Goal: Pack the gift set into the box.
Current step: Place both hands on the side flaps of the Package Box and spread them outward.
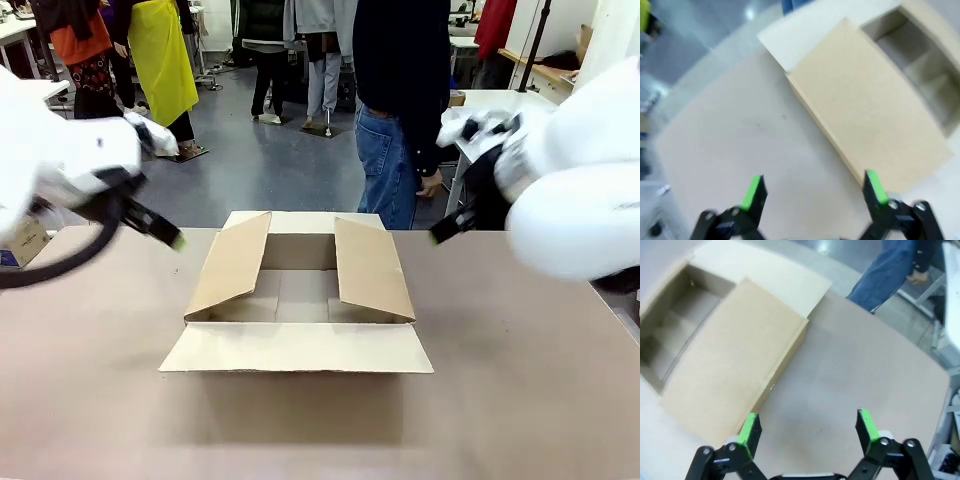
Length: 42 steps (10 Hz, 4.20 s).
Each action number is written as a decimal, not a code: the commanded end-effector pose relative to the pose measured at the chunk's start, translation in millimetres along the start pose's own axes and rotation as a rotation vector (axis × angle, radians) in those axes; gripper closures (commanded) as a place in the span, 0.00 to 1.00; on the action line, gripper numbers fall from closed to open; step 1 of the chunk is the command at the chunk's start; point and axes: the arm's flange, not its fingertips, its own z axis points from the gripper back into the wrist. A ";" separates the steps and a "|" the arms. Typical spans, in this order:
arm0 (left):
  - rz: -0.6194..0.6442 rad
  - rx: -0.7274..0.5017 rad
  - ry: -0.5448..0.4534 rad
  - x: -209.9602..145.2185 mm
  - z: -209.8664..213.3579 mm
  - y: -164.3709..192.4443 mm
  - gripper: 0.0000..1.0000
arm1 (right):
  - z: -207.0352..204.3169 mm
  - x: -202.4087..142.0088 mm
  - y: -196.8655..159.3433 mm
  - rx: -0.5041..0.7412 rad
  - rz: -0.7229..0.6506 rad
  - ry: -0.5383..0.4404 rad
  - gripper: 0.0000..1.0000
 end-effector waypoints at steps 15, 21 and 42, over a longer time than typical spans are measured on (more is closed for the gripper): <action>0.743 -0.895 -0.570 -255.1 58.6 205.4 0.00 | 101.5 -269.6 -248.4 0.746 -1.130 -0.171 0.00; 0.502 -0.829 -0.346 -166.2 71.8 159.0 0.00 | 76.2 -126.0 -178.8 0.493 -0.927 0.056 0.00; 0.294 -0.029 0.411 134.1 -67.9 -129.0 0.00 | -27.2 18.5 97.0 0.429 -0.425 0.297 0.00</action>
